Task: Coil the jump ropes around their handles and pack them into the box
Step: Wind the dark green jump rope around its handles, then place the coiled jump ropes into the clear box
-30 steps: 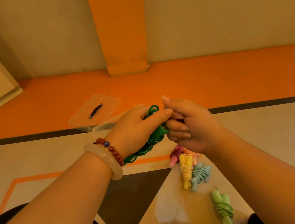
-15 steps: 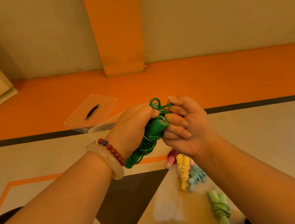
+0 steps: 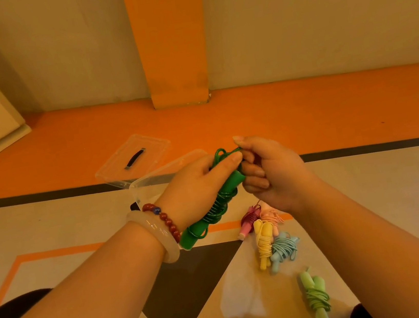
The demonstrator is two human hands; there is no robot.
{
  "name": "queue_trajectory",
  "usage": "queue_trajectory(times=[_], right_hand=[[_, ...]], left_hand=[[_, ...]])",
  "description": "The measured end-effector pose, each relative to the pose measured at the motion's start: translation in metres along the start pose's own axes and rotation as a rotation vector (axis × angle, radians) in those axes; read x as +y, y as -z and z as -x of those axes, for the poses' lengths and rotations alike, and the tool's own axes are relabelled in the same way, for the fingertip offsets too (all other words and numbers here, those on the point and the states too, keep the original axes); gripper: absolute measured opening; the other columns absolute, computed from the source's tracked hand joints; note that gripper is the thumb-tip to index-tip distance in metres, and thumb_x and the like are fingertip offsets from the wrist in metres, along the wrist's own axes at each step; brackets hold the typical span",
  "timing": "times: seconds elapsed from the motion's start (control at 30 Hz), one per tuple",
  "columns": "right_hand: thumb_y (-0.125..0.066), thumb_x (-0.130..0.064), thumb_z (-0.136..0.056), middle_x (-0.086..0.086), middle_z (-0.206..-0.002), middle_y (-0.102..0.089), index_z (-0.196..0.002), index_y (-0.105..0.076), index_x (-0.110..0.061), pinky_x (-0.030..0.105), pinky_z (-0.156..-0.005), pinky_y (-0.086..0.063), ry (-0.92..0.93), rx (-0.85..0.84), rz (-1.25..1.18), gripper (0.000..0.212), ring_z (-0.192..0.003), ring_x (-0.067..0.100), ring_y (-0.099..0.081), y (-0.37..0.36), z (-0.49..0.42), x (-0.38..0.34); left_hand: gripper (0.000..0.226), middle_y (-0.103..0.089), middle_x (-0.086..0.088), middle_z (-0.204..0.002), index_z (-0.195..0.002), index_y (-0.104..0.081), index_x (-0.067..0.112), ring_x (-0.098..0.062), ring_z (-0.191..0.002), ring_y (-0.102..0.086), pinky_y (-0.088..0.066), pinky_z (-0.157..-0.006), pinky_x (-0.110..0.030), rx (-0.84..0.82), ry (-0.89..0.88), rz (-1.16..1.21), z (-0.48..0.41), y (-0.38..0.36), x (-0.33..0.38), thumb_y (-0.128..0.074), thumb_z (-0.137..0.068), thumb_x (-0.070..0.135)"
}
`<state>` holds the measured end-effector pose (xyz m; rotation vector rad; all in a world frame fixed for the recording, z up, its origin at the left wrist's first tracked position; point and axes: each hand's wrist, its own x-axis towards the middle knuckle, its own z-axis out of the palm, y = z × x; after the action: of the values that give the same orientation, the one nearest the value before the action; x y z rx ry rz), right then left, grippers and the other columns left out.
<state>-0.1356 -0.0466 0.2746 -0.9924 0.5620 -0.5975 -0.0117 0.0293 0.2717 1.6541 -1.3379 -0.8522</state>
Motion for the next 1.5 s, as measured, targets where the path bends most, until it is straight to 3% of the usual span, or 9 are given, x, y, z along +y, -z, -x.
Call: queue_trajectory(times=[0.17,0.27,0.37,0.57,0.67,0.73,0.87,0.97,1.5], right_hand=[[-0.054,-0.025,-0.096,-0.001,-0.056,-0.047,-0.082,-0.055,-0.018,0.019,-0.039,-0.029,0.226,0.141,0.331,0.016,-0.041,0.011,-0.037,0.013,-0.006,0.007],[-0.057,-0.025,-0.095,-0.004,-0.081,-0.058,-0.097,-0.057,-0.029,0.021,-0.052,-0.043,0.417,0.246,0.595,0.004,-0.06,0.01,-0.054,0.016,-0.005,0.008],[-0.06,-0.026,-0.089,-0.013,-0.108,-0.051,-0.114,-0.053,-0.036,0.016,-0.072,-0.048,0.634,0.247,0.929,0.028,-0.091,0.002,-0.055,0.014,0.001,0.02],[-0.066,-0.049,-0.083,-0.008,-0.154,-0.017,-0.154,-0.006,-0.029,0.029,-0.107,-0.036,0.406,0.076,1.311,0.094,-0.14,0.011,-0.025,0.014,-0.005,0.057],[-0.071,-0.043,-0.082,-0.004,-0.157,-0.008,-0.154,-0.005,-0.021,0.023,-0.108,-0.028,0.335,0.168,1.358,0.1,-0.143,0.014,-0.019,0.019,-0.009,0.066],[-0.07,-0.03,-0.085,-0.001,-0.153,-0.018,-0.154,-0.007,-0.018,0.018,-0.103,-0.03,0.298,0.189,1.343,0.094,-0.137,0.017,-0.03,0.025,-0.013,0.071],[-0.066,-0.023,-0.083,0.002,-0.144,-0.031,-0.154,-0.004,-0.021,0.036,-0.101,-0.043,0.201,0.216,1.366,0.094,-0.127,0.023,-0.041,0.043,-0.015,0.086],[-0.066,-0.025,-0.08,0.002,-0.14,-0.036,-0.153,-0.012,-0.02,0.039,-0.099,-0.045,0.062,0.234,1.405,0.091,-0.124,0.025,-0.044,0.057,-0.017,0.1],[-0.064,-0.027,-0.087,0.005,-0.149,-0.032,-0.153,-0.014,-0.02,0.038,-0.102,-0.043,-0.14,0.234,1.573,0.083,-0.132,0.026,-0.035,0.095,-0.043,0.145]], left_hand=[[0.065,-0.069,-0.008,-0.085,-0.111,-0.055,0.012,-0.031,-0.076,-0.067,-0.056,-0.077,-0.057,0.01,0.131,0.121,0.001,-0.006,-0.009,-0.052,-0.08,0.069],[0.044,-0.067,-0.007,-0.083,-0.115,-0.052,0.011,-0.028,-0.075,-0.065,-0.056,-0.079,-0.056,0.092,0.187,0.307,-0.006,-0.007,-0.013,-0.049,-0.095,0.049],[0.031,-0.067,-0.011,-0.106,-0.118,-0.053,0.02,-0.028,-0.095,-0.066,-0.054,-0.088,-0.051,0.16,0.242,0.401,-0.014,-0.007,-0.017,-0.045,-0.099,0.043],[0.031,-0.063,-0.001,-0.117,-0.127,-0.055,0.023,-0.011,-0.102,-0.061,-0.054,-0.078,-0.032,0.126,0.267,0.625,-0.013,-0.014,-0.02,-0.034,-0.105,0.029],[0.035,-0.06,-0.003,-0.124,-0.131,-0.053,0.022,-0.013,-0.107,-0.059,-0.056,-0.073,-0.03,0.06,0.298,0.529,-0.014,-0.017,-0.031,-0.031,-0.105,0.029],[0.035,-0.057,-0.003,-0.129,-0.133,-0.051,0.022,-0.013,-0.11,-0.058,-0.054,-0.086,-0.035,0.015,0.291,0.413,-0.015,-0.019,-0.038,-0.031,-0.105,0.028],[0.044,-0.043,-0.004,-0.147,-0.148,-0.031,0.025,-0.02,-0.119,-0.051,-0.04,-0.097,-0.032,-0.072,0.185,-0.282,-0.021,-0.019,-0.059,-0.031,-0.105,0.03],[0.052,-0.03,-0.009,-0.154,-0.152,-0.02,0.018,-0.025,-0.136,-0.037,-0.033,-0.107,-0.033,-0.172,0.239,-0.58,-0.023,-0.022,-0.078,-0.032,-0.104,0.032],[0.056,-0.019,-0.004,-0.157,-0.152,-0.016,0.021,-0.03,-0.14,-0.025,-0.033,-0.11,-0.043,-0.18,0.35,-0.783,-0.042,-0.032,-0.167,-0.037,-0.102,0.033]])
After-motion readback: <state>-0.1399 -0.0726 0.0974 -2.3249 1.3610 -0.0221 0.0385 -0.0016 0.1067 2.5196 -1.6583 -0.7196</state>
